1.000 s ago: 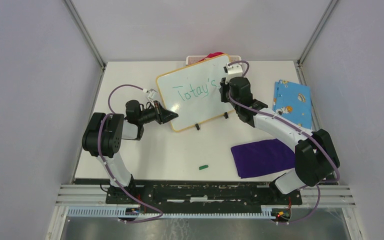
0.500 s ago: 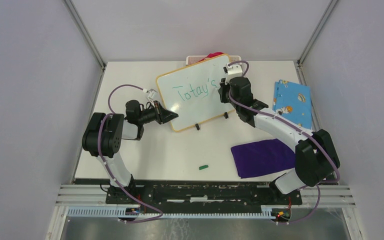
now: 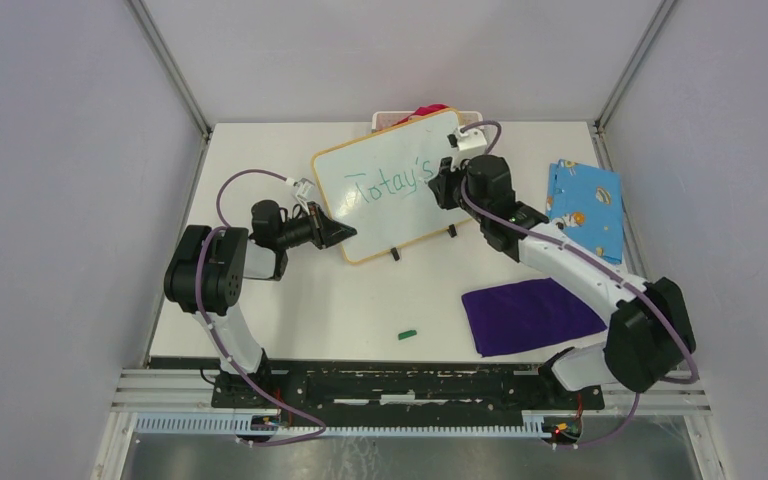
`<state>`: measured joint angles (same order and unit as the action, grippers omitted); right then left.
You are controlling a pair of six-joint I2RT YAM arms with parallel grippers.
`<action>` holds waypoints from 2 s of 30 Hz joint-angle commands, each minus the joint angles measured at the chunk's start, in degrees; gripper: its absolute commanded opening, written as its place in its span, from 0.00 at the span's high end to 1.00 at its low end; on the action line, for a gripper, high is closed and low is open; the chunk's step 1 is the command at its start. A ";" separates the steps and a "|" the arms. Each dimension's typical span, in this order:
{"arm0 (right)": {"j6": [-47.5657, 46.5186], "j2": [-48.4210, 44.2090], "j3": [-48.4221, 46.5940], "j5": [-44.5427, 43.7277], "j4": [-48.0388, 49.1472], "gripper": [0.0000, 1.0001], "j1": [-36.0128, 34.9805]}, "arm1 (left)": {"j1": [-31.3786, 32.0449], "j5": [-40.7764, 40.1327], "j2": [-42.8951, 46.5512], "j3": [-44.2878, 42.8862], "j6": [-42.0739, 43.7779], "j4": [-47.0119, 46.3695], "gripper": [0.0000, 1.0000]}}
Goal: Write a sentence on the whiteboard
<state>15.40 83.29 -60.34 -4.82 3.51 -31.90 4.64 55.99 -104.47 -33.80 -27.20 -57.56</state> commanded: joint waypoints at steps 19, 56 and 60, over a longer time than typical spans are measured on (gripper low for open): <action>-13.39 -5.03 8.08 -14.41 8.22 1.00 -23.66 | 0.07 -3.71 -1.28 -0.37 0.78 1.03 0.75; -12.56 13.12 -3.05 -15.78 7.29 1.00 -24.73 | 0.37 -4.29 -1.15 -0.60 1.53 2.50 0.75; -12.23 13.41 -2.82 -16.32 7.10 1.00 -24.70 | 0.37 -4.27 -1.16 -0.66 1.62 2.53 0.75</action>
<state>2.22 96.55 -60.75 -19.35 8.95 -56.27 4.71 55.81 -104.47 -33.80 -27.18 -57.30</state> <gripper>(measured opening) 0.175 0.253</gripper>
